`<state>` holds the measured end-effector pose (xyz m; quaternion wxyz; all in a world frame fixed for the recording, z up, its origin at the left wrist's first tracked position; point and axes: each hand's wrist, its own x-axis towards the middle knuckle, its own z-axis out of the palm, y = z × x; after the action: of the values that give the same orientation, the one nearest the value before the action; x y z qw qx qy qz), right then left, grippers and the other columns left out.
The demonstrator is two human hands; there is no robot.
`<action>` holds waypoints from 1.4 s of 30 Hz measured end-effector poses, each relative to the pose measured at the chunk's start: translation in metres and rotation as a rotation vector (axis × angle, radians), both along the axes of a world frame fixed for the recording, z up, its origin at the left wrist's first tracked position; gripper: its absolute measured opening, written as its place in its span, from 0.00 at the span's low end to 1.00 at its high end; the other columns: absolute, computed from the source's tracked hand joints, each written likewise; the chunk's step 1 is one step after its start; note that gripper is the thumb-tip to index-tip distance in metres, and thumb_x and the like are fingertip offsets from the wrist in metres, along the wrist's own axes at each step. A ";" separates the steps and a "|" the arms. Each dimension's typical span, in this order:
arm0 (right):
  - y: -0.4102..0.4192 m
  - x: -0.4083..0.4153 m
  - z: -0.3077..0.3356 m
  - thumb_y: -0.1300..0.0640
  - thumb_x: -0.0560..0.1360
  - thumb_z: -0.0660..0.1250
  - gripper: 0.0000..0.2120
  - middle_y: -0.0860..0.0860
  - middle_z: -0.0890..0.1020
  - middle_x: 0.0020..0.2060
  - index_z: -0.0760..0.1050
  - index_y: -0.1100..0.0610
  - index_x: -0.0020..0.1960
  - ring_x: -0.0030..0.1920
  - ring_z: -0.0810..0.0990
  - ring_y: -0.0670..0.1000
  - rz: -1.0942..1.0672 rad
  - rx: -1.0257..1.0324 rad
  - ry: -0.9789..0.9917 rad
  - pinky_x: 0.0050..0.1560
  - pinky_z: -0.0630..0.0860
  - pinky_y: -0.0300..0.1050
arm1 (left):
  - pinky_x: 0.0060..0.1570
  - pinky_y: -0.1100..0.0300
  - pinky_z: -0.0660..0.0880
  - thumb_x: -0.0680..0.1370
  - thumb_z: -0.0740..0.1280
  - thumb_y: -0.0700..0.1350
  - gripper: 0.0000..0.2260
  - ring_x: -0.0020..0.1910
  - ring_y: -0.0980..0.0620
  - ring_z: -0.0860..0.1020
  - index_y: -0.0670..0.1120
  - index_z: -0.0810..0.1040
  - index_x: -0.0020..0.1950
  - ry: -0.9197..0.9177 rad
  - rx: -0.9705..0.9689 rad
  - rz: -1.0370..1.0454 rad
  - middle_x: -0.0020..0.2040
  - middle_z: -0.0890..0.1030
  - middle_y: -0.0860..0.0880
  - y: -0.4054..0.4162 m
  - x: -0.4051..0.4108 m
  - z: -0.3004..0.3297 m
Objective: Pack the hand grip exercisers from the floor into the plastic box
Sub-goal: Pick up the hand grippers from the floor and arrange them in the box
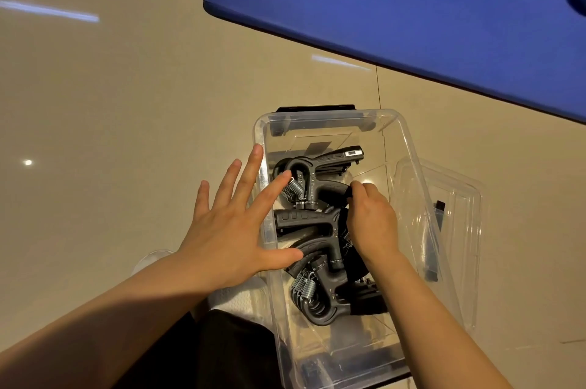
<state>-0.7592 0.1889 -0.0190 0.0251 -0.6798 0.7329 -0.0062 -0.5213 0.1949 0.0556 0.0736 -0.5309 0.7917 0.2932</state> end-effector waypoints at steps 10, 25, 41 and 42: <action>0.004 0.000 -0.005 0.68 0.73 0.66 0.11 0.60 0.80 0.48 0.75 0.62 0.55 0.35 0.76 0.59 0.097 0.050 -0.162 0.32 0.65 0.42 | 0.69 0.41 0.38 0.57 0.42 0.78 0.44 0.71 0.50 0.27 0.67 0.22 0.64 0.000 0.012 0.003 0.64 0.16 0.55 0.000 0.000 0.000; -0.017 -0.003 0.023 0.53 0.75 0.68 0.35 0.57 0.57 0.75 0.55 0.55 0.76 0.74 0.55 0.57 0.195 0.243 -0.149 0.69 0.61 0.48 | 0.69 0.41 0.38 0.57 0.43 0.78 0.43 0.70 0.50 0.27 0.68 0.23 0.63 0.026 0.003 0.016 0.64 0.16 0.56 0.000 0.000 -0.001; 0.055 0.011 0.074 0.49 0.75 0.67 0.36 0.47 0.57 0.75 0.51 0.50 0.76 0.74 0.56 0.46 -0.069 0.262 -0.541 0.70 0.54 0.38 | 0.69 0.38 0.38 0.55 0.38 0.82 0.43 0.72 0.49 0.29 0.69 0.23 0.63 -0.031 0.006 -0.040 0.64 0.16 0.55 -0.002 0.003 -0.001; 0.068 0.010 0.080 0.48 0.75 0.67 0.35 0.47 0.58 0.75 0.53 0.49 0.76 0.73 0.57 0.46 -0.083 0.287 -0.535 0.70 0.55 0.39 | 0.69 0.38 0.39 0.55 0.38 0.82 0.44 0.72 0.48 0.30 0.68 0.24 0.65 -0.069 0.017 -0.055 0.65 0.17 0.55 -0.002 0.003 0.004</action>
<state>-0.7493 0.2564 0.0610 0.3130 -0.6131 0.7207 -0.0823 -0.5182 0.1929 0.0598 0.1132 -0.5180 0.8005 0.2793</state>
